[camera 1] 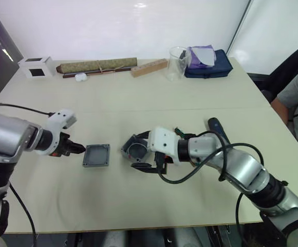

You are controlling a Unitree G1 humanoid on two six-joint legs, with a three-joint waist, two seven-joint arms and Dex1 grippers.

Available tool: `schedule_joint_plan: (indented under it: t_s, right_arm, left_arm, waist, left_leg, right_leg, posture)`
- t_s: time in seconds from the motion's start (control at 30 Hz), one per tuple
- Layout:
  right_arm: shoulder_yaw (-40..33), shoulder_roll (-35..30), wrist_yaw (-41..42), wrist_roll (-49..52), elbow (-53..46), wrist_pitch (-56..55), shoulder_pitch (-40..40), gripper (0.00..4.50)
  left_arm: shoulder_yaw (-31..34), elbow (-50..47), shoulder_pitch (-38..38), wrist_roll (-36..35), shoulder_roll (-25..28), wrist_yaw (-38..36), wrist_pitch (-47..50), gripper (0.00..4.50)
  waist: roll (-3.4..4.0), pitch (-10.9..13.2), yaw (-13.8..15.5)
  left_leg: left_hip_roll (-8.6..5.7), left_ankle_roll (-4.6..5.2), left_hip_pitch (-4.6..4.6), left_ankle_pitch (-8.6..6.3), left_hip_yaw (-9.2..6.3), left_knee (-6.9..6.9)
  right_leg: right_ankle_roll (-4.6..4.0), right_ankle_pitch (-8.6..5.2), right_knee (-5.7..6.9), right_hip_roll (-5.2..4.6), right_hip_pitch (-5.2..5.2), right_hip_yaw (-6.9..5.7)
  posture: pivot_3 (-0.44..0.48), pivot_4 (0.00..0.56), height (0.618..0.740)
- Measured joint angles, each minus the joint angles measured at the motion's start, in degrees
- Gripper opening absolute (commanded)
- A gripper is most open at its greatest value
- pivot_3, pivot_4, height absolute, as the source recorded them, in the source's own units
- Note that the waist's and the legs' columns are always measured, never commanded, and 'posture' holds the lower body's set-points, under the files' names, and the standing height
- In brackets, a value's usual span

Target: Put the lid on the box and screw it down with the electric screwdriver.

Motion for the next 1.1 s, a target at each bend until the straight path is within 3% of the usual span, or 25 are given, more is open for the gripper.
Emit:
schedule_joint_plan:
  t_s: [0.2,0.4,0.7,0.9,1.1]
  right_arm:
    - [0.0,0.4,1.0,-3.0,-1.3,0.2,3.8,4.5]
    - [-0.7,0.5,0.8,-3.4,-6.5,4.2,6.6,4.5]
    - [-3.6,-1.1,0.5,-2.1,-14.8,12.9,7.6,4.5]
    - [-7.7,1.6,-0.8,1.7,-17.3,18.2,7.4,4.5]
    - [-9.1,-0.1,-0.5,2.4,-17.3,19.3,7.5,4.5]
  left_arm:
    - [0.3,2.8,-0.2,-8.7,0.0,8.3,0.0,1.91]
    - [-4.1,5.0,-2.1,-15.6,-1.1,14.9,0.0,1.91]
    - [-11.0,13.2,-8.1,-20.6,-3.2,22.1,0.0,1.91]
    - [-11.5,14.7,-9.4,-20.5,-5.4,25.9,0.0,0.1]
    - [-8.4,14.3,-8.0,-20.8,-7.8,28.3,0.0,0.1]
  waist:
    - [-0.01,0.0,0.5]
    - [-0.02,0.0,0.4]
    - [0.0,0.0,0.5]
    - [0.06,-0.1,0.7]
    - [0.25,-0.2,0.9]
  left_leg:
    - [-0.04,-0.01,0.01,0.0,0.01,0.01]
    - [-0.04,-0.01,0.01,0.01,0.0,0.01]
    - [-0.06,-0.01,0.04,0.01,0.0,0.02]
    - [-0.1,-0.02,0.11,0.01,-0.01,0.02]
    - [-0.19,-0.02,0.19,0.01,-0.02,0.02]
  right_leg:
    - [-0.01,0.0,0.02,-0.02,0.02,0.0]
    - [-0.01,0.0,0.04,-0.02,0.02,0.0]
    - [-0.01,0.0,0.07,-0.01,0.03,0.0]
    - [-0.01,0.0,0.08,-0.05,0.12,0.0]
    - [-0.01,0.0,0.08,-0.14,0.26,-0.01]
  posture:
    - [0.0,0.15,0.74]
    - [0.0,0.15,0.74]
    - [0.0,0.15,0.74]
    - [0.0,0.15,0.74]
    - [0.0,0.15,0.74]
